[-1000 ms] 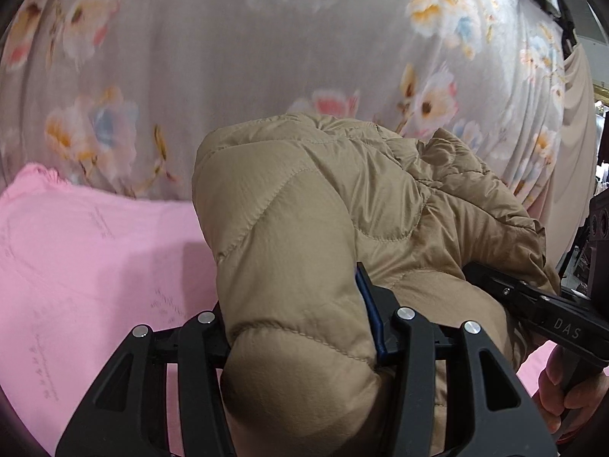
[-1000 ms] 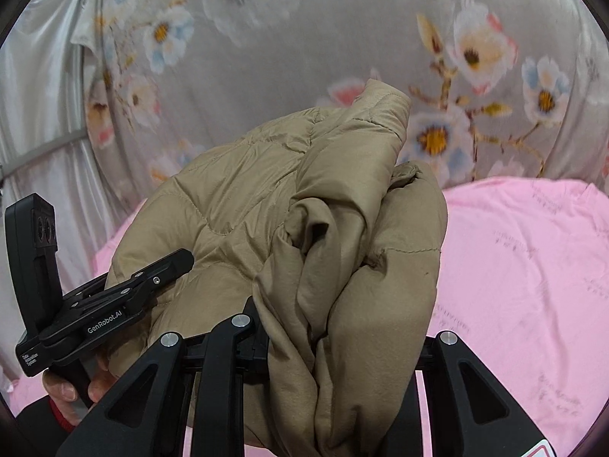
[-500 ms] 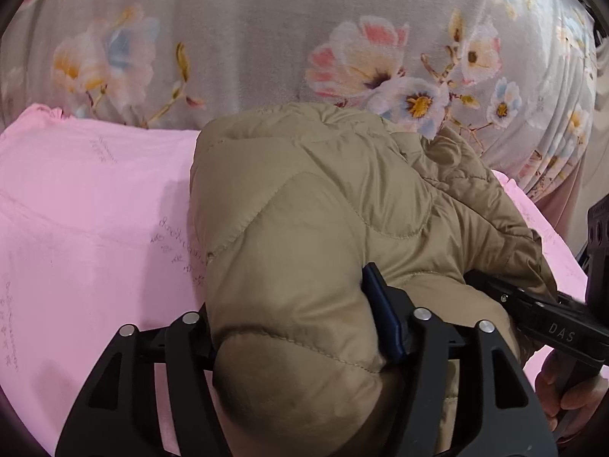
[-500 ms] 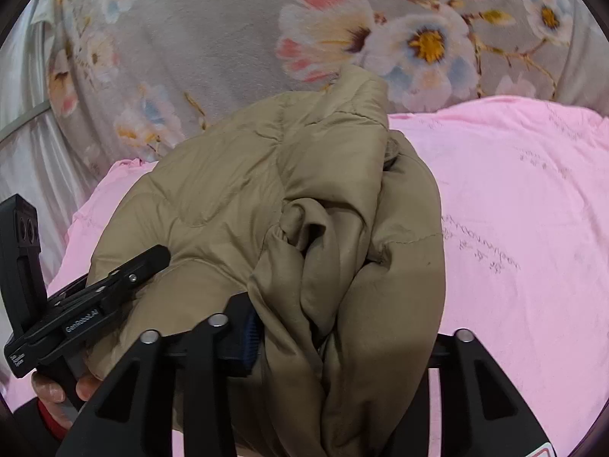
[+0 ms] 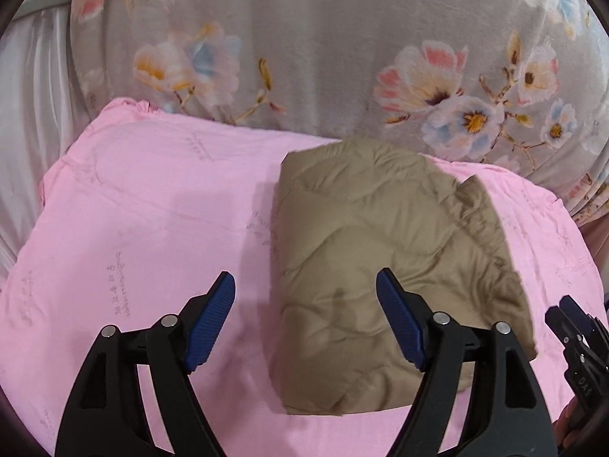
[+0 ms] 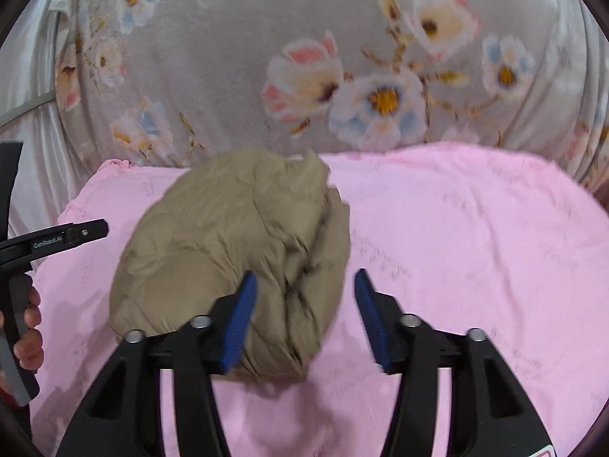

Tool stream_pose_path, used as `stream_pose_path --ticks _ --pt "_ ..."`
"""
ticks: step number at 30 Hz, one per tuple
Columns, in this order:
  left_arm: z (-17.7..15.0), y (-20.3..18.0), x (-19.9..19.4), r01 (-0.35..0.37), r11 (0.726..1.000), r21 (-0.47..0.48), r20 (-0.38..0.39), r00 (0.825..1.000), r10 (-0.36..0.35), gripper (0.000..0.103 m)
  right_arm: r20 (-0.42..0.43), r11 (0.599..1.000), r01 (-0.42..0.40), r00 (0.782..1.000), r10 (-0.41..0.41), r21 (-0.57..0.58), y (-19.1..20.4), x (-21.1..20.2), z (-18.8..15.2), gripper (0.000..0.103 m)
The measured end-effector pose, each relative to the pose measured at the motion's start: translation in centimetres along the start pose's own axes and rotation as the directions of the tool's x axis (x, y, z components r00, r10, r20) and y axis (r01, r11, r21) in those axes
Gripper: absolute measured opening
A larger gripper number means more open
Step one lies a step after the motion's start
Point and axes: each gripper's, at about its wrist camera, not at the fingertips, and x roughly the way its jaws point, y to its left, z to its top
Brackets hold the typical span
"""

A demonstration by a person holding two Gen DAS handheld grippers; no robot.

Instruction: Fold large clothes

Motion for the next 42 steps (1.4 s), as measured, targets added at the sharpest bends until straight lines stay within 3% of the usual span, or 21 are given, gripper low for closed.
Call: stream_pose_path --ticks 1,3,4,6,8,9,13,18,42 --pt "0.6 -1.1 -0.4 -0.023 1.000 0.020 0.015 1.000 0.023 0.070 0.005 1.000 0.013 1.000 -0.013 -0.018 0.7 0.1 0.8 0.016" --pt "1.1 -2.8 -0.5 -0.054 0.997 0.049 0.030 0.998 0.052 0.056 0.012 0.997 0.039 0.999 -0.039 -0.065 2.6 0.8 2.3 0.007" --pt "1.4 -3.8 -0.2 -0.068 0.996 0.064 0.031 0.997 0.066 0.050 0.005 0.996 0.046 0.999 -0.045 -0.080 3.4 1.4 2.8 0.004" --pt "1.5 -5.2 1.1 -0.068 0.995 0.078 0.008 0.998 0.068 0.021 -0.024 0.996 0.044 0.999 -0.046 -0.079 4.4 3.1 3.5 0.002" --pt "1.3 -5.8 2.7 -0.052 0.996 0.072 -0.032 0.998 0.055 0.004 -0.045 0.996 0.050 0.998 -0.053 -0.072 4.7 4.8 3.6 0.000" --pt "1.0 -6.1 3.9 -0.050 0.996 0.067 -0.052 0.997 0.053 0.000 -0.054 0.996 0.060 0.997 -0.064 -0.072 4.8 5.6 3.5 0.000" --pt "-0.6 -6.0 7.5 -0.057 0.997 0.047 -0.108 0.992 0.062 0.000 -0.130 0.998 0.052 0.990 -0.054 -0.021 3.8 9.4 1.9 0.000" --pt "-1.8 -6.6 8.9 -0.090 0.993 0.079 -0.073 0.993 0.096 0.000 -0.163 0.999 0.046 0.986 -0.045 0.003 3.2 12.0 -0.2 0.000" --pt "-3.3 -7.6 12.5 -0.171 0.976 0.131 0.034 0.985 0.168 0.000 -0.113 0.998 0.007 0.994 -0.001 0.057 2.4 15.2 -2.3 0.000"
